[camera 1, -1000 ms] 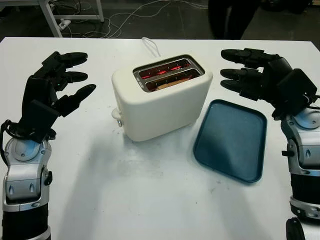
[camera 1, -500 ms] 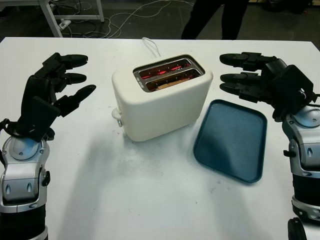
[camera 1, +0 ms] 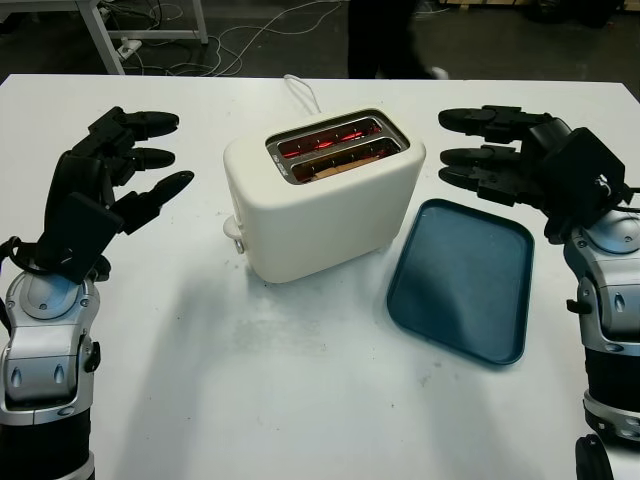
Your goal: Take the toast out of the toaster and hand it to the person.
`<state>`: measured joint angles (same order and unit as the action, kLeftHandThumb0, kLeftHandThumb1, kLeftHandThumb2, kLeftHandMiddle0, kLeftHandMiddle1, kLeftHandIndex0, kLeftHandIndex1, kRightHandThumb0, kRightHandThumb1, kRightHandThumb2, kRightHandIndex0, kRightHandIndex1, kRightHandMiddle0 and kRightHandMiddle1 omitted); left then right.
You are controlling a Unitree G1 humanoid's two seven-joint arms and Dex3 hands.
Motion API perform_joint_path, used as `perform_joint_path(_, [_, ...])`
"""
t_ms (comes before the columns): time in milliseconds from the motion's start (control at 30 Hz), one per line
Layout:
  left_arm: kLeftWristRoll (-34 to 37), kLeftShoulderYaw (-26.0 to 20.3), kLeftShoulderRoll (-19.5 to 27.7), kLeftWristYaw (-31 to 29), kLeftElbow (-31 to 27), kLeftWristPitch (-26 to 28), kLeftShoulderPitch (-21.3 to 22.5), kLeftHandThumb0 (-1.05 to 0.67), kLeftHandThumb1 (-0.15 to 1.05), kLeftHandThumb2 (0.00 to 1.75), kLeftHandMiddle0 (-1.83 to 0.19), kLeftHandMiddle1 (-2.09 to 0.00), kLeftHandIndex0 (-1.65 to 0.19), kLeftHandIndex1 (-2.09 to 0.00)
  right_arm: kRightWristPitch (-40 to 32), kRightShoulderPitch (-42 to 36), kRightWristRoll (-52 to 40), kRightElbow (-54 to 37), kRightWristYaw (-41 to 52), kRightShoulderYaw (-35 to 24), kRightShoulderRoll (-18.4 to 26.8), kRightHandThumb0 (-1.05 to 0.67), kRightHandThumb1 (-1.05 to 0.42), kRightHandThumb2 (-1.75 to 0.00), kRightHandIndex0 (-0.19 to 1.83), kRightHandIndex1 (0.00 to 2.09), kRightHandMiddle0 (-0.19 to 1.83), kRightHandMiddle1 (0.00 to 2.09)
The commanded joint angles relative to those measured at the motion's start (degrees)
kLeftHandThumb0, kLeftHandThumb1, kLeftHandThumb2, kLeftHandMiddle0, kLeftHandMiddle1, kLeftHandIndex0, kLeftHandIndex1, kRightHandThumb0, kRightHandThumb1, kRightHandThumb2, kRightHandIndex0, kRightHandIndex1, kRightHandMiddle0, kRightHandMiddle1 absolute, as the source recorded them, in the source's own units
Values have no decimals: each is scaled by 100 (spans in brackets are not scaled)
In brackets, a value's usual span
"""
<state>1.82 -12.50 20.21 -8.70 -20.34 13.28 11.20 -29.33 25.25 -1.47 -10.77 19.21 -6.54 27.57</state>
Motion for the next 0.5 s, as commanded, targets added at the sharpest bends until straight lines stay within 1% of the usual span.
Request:
perform_joint_path(0, [-44, 0, 35, 16, -26, 6, 4, -76, 92, 5, -29, -103, -35, -75, 61, 65, -9, -12, 13, 2, 48, -11, -83, 0, 70, 22, 69, 1])
perform_joint_path(133, [-11, -10, 28, -7, -1, -51, -11, -78, 92, 6, -28, -102, -35, -74, -34, 73, -72, -37, -2, -30, -3, -12, -83, 0, 68, 23, 69, 0])
perform_joint_path(300, [7, -13, 20, 2, -83, 58, -32, -76, 92, 5, -27, -102, -34, -74, 0, 40, -90, -39, 27, -45, 28, -12, -83, 0, 66, 25, 68, 0])
perform_joint_path(467, [23, -24, 22, -13, -82, 53, -46, -78, 92, 6, -29, -101, -35, -73, -42, 9, -71, -113, 9, -40, 28, -12, -84, 0, 64, 27, 67, 0])
